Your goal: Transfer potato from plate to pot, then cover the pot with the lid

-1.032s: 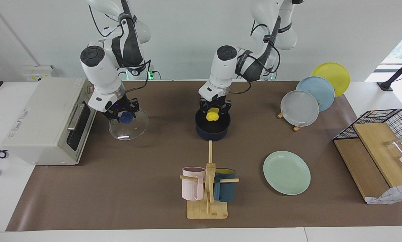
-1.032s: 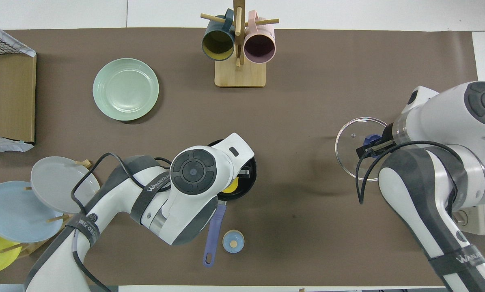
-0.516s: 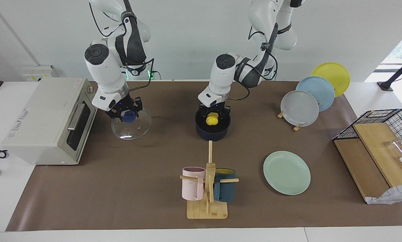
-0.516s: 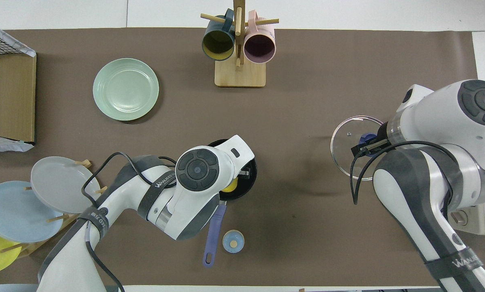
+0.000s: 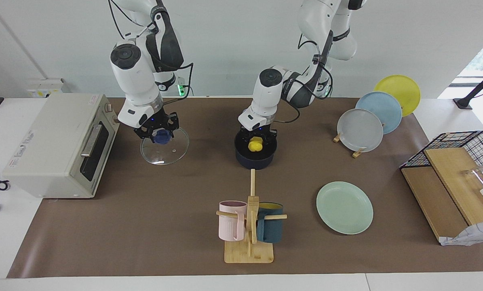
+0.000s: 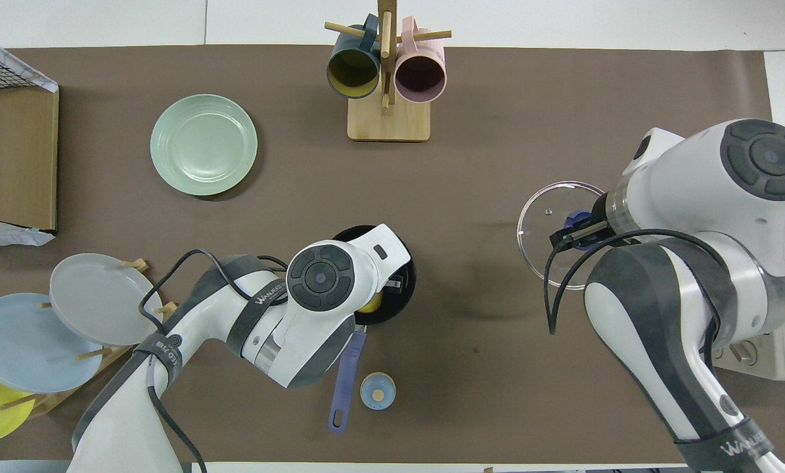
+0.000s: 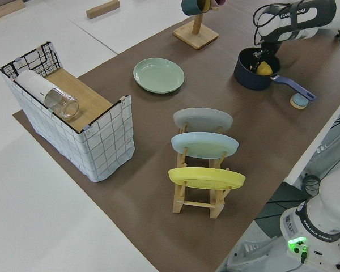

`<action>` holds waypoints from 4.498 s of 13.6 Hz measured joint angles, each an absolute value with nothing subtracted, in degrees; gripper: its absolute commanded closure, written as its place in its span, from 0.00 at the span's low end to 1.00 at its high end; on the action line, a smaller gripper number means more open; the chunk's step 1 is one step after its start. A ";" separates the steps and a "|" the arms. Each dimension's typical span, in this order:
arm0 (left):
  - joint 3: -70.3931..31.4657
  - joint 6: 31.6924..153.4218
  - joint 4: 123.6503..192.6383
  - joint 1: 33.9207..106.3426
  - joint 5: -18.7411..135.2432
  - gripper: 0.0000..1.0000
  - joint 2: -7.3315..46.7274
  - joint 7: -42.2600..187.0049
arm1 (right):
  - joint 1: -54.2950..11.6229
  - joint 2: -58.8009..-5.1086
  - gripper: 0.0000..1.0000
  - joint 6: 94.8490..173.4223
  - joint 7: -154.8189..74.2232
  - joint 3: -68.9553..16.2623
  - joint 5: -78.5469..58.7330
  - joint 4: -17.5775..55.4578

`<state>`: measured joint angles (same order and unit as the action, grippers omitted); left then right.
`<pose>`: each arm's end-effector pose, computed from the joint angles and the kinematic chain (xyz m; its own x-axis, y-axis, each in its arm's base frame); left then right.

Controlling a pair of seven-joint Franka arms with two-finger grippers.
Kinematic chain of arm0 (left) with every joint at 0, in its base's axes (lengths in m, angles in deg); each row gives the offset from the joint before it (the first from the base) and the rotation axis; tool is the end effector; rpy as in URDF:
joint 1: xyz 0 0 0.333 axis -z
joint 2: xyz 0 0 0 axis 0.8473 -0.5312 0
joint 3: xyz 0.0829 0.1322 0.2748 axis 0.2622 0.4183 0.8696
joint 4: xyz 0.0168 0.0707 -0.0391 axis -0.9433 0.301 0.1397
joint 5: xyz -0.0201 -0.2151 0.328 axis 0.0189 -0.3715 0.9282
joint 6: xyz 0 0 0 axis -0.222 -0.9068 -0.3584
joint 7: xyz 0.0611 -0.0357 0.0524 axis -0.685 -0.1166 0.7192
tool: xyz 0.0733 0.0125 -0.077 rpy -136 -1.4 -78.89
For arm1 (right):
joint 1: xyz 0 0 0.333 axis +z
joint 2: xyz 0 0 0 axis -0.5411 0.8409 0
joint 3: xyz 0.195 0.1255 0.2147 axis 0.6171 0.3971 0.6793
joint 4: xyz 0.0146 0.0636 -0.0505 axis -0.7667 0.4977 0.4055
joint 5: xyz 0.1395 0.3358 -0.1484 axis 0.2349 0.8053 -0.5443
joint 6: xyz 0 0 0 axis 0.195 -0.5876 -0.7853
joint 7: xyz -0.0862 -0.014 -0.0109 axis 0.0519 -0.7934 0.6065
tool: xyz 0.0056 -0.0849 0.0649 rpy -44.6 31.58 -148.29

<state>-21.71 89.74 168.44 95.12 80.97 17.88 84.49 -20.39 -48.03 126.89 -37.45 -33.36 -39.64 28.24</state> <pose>0.4311 -0.3940 0.3352 0.9737 -0.2239 0.0421 -0.2267 -0.9707 0.0800 0.5358 0.1204 0.4730 0.9532 0.3006 -0.0330 0.3002 -0.9537 -0.0170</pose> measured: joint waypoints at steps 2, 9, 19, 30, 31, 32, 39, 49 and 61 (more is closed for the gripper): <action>-21.71 90.00 168.50 95.12 80.97 0.66 17.48 84.02 | -20.39 -48.03 1.00 126.89 -36.06 -32.34 -39.64 28.05; -21.65 88.91 167.58 95.11 80.97 0.15 17.80 83.77 | -20.07 -48.02 1.00 126.91 -32.48 -30.43 -39.63 28.00; -20.31 71.66 160.14 89.98 80.97 0.00 26.55 83.12 | -19.57 -48.02 1.00 127.10 -32.46 -30.42 -39.63 28.00; -19.31 52.26 151.61 64.27 80.97 0.00 34.38 66.09 | -1.48 -40.22 1.00 130.44 -7.68 -29.39 -38.19 18.88; -19.31 50.97 151.31 63.14 80.97 0.00 34.59 65.30 | 0.42 -38.47 1.00 130.30 -5.15 -29.38 -38.19 16.71; -19.30 49.93 151.17 62.60 80.97 0.00 34.86 64.68 | 2.05 -36.83 1.00 130.30 -2.92 -29.38 -38.23 15.04; -19.65 48.86 147.77 61.59 80.97 0.00 35.40 60.99 | 6.60 -23.60 1.00 127.28 5.10 -29.88 -43.89 2.82; -19.34 42.45 141.85 61.39 82.06 0.00 33.79 60.63 | 6.62 -23.34 1.00 125.86 5.10 -29.79 -43.67 3.05; -18.37 42.47 140.25 61.21 82.11 0.00 31.91 60.93 | 6.62 -24.14 1.00 126.33 5.15 -29.77 -41.25 5.87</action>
